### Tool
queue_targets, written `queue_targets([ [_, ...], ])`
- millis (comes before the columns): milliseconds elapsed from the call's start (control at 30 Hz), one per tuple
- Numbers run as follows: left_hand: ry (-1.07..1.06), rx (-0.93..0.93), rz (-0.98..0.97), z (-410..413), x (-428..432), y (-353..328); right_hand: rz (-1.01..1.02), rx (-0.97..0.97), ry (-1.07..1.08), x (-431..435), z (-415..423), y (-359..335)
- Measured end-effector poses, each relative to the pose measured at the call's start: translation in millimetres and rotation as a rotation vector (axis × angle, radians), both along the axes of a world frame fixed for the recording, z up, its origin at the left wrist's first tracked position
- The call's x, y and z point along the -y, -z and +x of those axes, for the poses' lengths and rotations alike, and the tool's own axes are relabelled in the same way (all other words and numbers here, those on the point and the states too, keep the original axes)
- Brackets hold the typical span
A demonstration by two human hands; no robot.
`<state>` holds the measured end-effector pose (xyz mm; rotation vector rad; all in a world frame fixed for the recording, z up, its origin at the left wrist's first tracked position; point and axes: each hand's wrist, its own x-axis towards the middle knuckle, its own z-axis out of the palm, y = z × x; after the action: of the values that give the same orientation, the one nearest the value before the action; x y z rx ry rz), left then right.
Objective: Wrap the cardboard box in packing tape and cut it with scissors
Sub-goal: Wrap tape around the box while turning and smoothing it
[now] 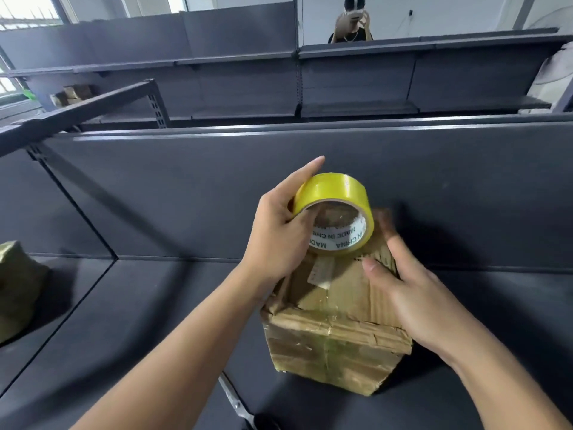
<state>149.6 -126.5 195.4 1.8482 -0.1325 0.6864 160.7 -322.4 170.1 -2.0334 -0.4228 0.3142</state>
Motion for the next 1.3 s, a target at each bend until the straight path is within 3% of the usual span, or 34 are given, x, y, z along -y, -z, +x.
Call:
queue_targets([
  [100,0.007,0.148,0.015,-3,-23,-11,-0.032,0.026,-0.029,2,-2,-1],
  [200,0.048,0.191,0.319,-11,-55,-36,-0.102,0.046,-0.073,2,-3,-2],
  [367,0.115,0.043,0.794,-32,-91,-66,-0.193,0.053,-0.117,2,-4,-9],
  [567,0.127,-0.138,1.048,-59,-111,-47,-0.323,0.071,-0.067,-5,-8,-19],
  [667,0.167,-0.193,1.042,-61,-124,-17,-0.384,0.090,-0.064,-5,-10,-23],
  [900,0.156,-0.065,0.868,-52,-121,46,-0.642,0.174,-0.105,-8,-12,-27],
  [1067,0.122,0.019,0.727,-52,-103,73,-1.047,0.453,-0.159,-20,-15,-33],
  [1300,0.077,0.055,0.683,-54,-101,77,-0.934,0.401,-0.279,-78,-49,-34],
])
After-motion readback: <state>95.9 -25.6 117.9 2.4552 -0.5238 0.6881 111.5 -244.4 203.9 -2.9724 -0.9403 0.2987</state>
